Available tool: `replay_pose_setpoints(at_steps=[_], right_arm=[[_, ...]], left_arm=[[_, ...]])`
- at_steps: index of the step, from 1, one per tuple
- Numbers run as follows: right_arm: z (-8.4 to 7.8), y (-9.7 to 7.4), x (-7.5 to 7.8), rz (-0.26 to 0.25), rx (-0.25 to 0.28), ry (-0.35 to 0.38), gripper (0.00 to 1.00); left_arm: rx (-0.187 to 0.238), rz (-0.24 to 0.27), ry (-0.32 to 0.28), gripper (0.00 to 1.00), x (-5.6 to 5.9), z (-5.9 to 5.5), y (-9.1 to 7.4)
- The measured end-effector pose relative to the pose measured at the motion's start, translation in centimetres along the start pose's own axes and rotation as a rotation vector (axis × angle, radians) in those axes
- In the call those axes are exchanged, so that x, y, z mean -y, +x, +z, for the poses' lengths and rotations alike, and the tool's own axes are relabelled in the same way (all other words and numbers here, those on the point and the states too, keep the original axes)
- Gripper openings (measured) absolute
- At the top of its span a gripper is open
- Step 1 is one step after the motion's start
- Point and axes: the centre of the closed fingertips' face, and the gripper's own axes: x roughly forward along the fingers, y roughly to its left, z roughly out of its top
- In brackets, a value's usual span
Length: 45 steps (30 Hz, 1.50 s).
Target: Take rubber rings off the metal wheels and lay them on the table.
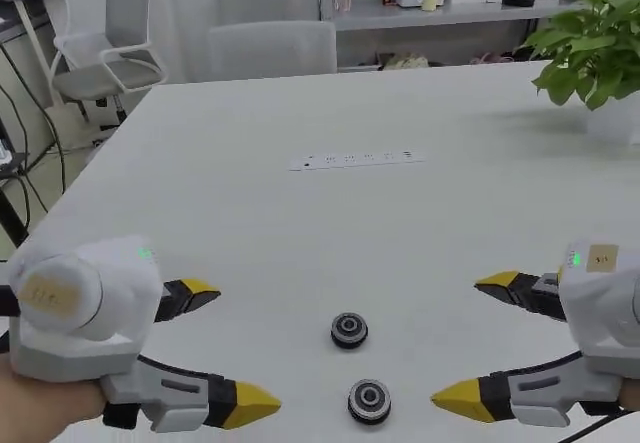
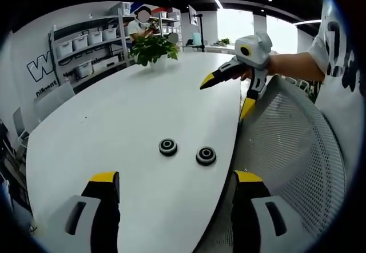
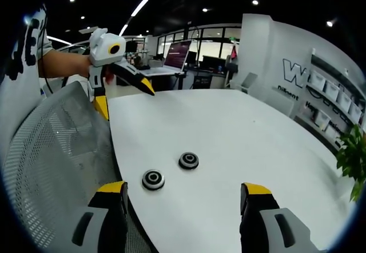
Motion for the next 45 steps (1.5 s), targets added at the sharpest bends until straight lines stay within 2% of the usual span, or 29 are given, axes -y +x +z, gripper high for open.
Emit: replay_pose_setpoints(at_steps=[7, 22, 26, 29, 32, 42, 45], right_arm=[[0.0, 0.6, -0.3, 0.025, 0.004, -0.033, 0.75], [-1.0, 2.0, 0.0, 0.071, -0.011, -0.002, 0.71], [-1.1, 2.3, -0.2, 0.088, -0.010, -0.002, 0.68], [-1.3, 2.6, -0.4, 0.103, -0.010, -0.006, 0.65], [-1.4, 2.9, -0.5, 0.115, -0.014, -0.019, 0.63], [-1.9, 4.0, -0.9, 0.161, -0.016, -0.014, 0.57], [-2.0, 4.3, -1.1, 0.176, -0.019, -0.013, 0.56]], left_arm=[[-0.016, -0.031, 0.029, 0.74, 0.0, -0.3, 0.7], [-0.026, -0.100, 0.027, 0.70, 1.1, 0.0, 2.7], [-0.033, -0.112, 0.041, 0.69, 1.2, 0.2, 3.4], [-0.021, -0.139, 0.011, 0.68, 1.6, 0.5, 3.8], [-0.017, -0.143, 0.012, 0.67, 1.6, 0.7, 4.1], [-0.023, -0.186, 0.002, 0.61, 2.0, 0.4, 5.7], [-0.015, -0.204, -0.020, 0.59, 2.1, 0.5, 6.0]])
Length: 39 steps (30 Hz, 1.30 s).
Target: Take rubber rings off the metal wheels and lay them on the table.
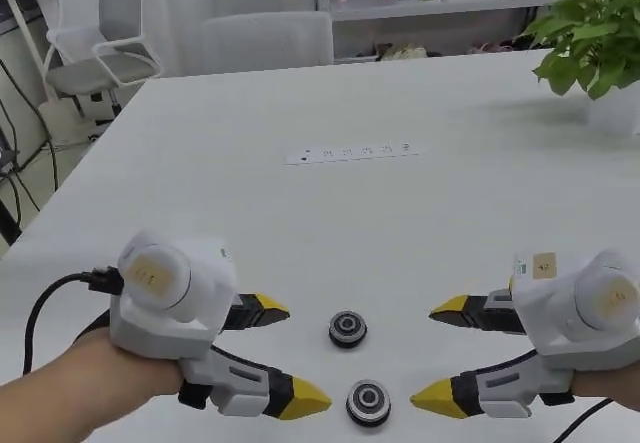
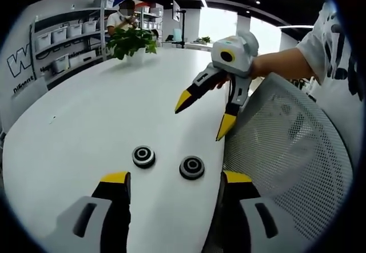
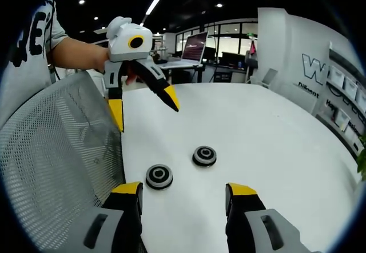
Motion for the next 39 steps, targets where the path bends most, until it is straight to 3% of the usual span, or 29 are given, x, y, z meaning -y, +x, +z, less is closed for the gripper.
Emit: replay_pose_setpoints(at_steps=[8, 22, 29, 39], right_arm=[[-0.4, 0.9, -0.4, 0.041, -0.003, 0.009, 0.49], [-1.7, 1.9, -1.4, 0.107, -0.033, 0.018, 0.41], [-2.0, 2.1, -1.6, 0.118, -0.033, 0.022, 0.40], [-2.1, 2.3, -1.8, 0.131, -0.031, 0.020, 0.38]], left_arm=[[-0.016, -0.022, 0.015, 0.55, 0.2, -0.4, 1.2], [-0.036, -0.112, 0.054, 0.44, 2.0, -0.3, 3.5], [-0.054, -0.157, 0.076, 0.35, 3.0, -0.7, 4.5], [-0.078, -0.183, 0.087, 0.27, 3.5, -1.1, 6.0]])
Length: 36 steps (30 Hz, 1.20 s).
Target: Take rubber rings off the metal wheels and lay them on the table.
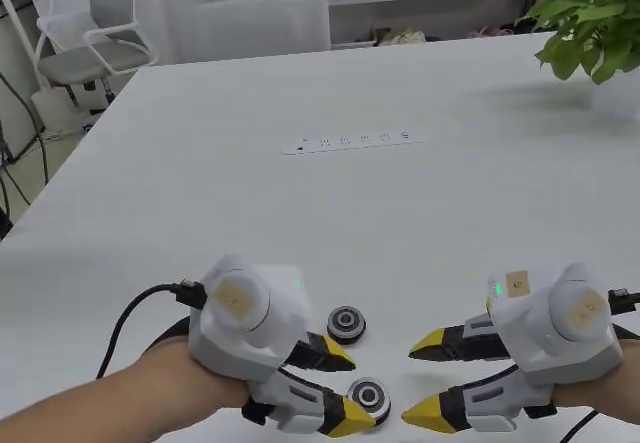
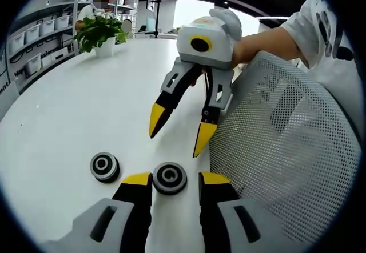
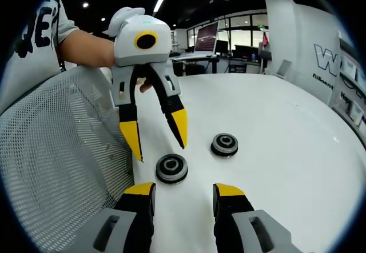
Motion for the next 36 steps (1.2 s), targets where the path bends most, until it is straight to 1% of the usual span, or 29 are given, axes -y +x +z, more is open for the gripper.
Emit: replay_pose_setpoints(at_steps=[4, 9, 12, 14, 15, 16, 18, 19, 20, 21, 25, 32, 36], right_arm=[[0.0, 0.0, 0.1, -0.002, 0.001, 0.006, 0.38], [-0.3, 0.1, 0.0, 0.001, -0.005, 0.004, 0.38], [-0.3, 0.1, 0.0, 0.002, -0.007, 0.004, 0.38], [-0.3, 0.1, 0.0, 0.003, -0.009, 0.002, 0.38], [-0.3, 0.1, 0.0, 0.003, -0.010, 0.002, 0.38], [-0.3, 0.1, 0.0, 0.004, -0.011, 0.001, 0.38], [-0.4, 0.2, -0.1, 0.005, -0.013, 0.000, 0.37], [-0.4, 0.2, -0.1, 0.006, -0.014, 0.000, 0.37], [-0.4, 0.2, -0.1, 0.006, -0.015, 0.000, 0.37], [-0.4, 0.2, -0.1, 0.005, -0.016, 0.000, 0.37], [-0.5, 0.2, -0.1, 0.006, -0.020, 0.000, 0.37], [-0.4, 0.1, -0.3, 0.013, -0.028, -0.010, 0.36], [-0.5, 0.2, -0.3, 0.017, -0.042, -0.014, 0.35]], left_arm=[[-0.004, -0.006, -0.003, 0.22, 0.0, -0.1, 0.4], [-0.020, 0.005, -0.001, 0.18, -0.4, -0.5, 0.8], [-0.022, 0.005, -0.002, 0.15, -0.4, -0.5, 0.9], [-0.031, 0.008, 0.009, 0.14, -0.4, -0.7, 1.1], [-0.018, 0.015, 0.029, 0.13, -0.6, -0.5, 1.2], [-0.029, 0.011, 0.012, 0.13, -0.5, -0.7, 1.2], [-0.024, 0.017, 0.018, 0.12, -0.6, -0.5, 1.3], [-0.033, 0.018, 0.033, 0.11, -0.5, -0.7, 1.4], [-0.025, 0.024, 0.059, 0.11, -0.6, -0.6, 1.4], [-0.029, 0.030, 0.074, 0.11, -0.5, -0.6, 1.4], [-0.029, 0.040, 0.098, 0.10, -0.5, -0.7, 1.4], [-0.019, 0.043, 0.097, 0.09, -0.5, -0.8, 1.3], [-0.011, 0.045, 0.090, 0.08, -0.5, -0.8, 1.2]])
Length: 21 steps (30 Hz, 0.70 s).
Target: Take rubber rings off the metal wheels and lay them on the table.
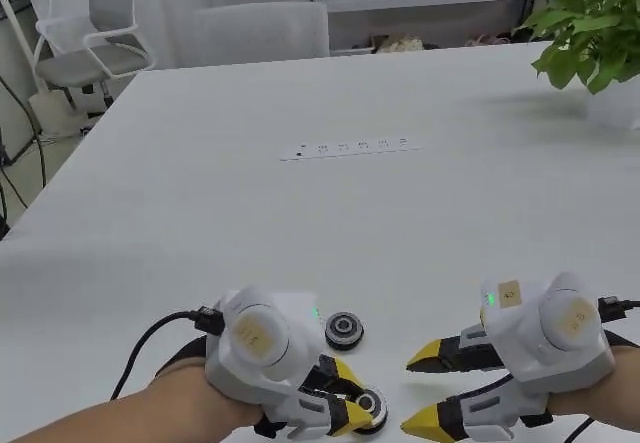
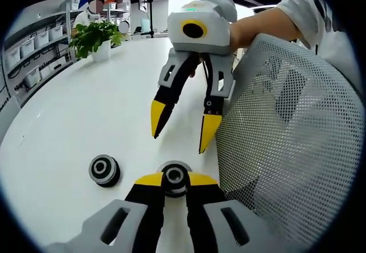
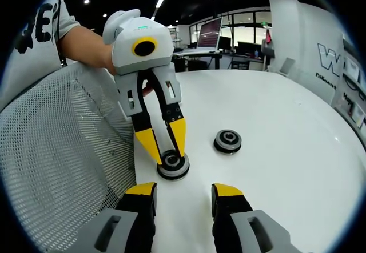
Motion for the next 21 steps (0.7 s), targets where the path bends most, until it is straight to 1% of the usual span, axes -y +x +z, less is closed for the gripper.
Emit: replay_pose_setpoints(at_steps=[1, 2, 6, 8, 10, 13, 21], right_arm=[[0.0, 0.0, 0.0, 0.002, -0.004, -0.002, 0.35], [0.0, 0.0, 0.0, 0.004, -0.007, -0.002, 0.35], [0.0, 0.1, -0.2, 0.014, -0.022, -0.012, 0.34], [0.0, 0.2, -0.3, 0.027, -0.034, -0.023, 0.33], [0.3, 0.3, -0.4, 0.034, -0.040, -0.033, 0.33], [0.9, 0.4, -0.3, 0.040, -0.037, -0.028, 0.32], [2.2, 1.5, -0.5, 0.071, -0.038, -0.016, 0.32]], left_arm=[[0.003, 0.005, 0.011, 0.07, -0.1, 0.0, 0.0], [0.002, 0.005, 0.011, 0.07, 0.1, -0.1, 0.0], [0.008, 0.011, 0.013, 0.07, 0.0, -0.1, -0.1], [0.010, 0.014, 0.011, 0.07, 0.0, -0.1, -0.1], [0.010, 0.015, 0.013, 0.07, 0.0, -0.1, -0.1], [0.010, 0.018, 0.013, 0.07, 0.0, -0.1, -0.1], [0.016, 0.032, -0.005, 0.07, -0.3, -0.2, -0.3]])
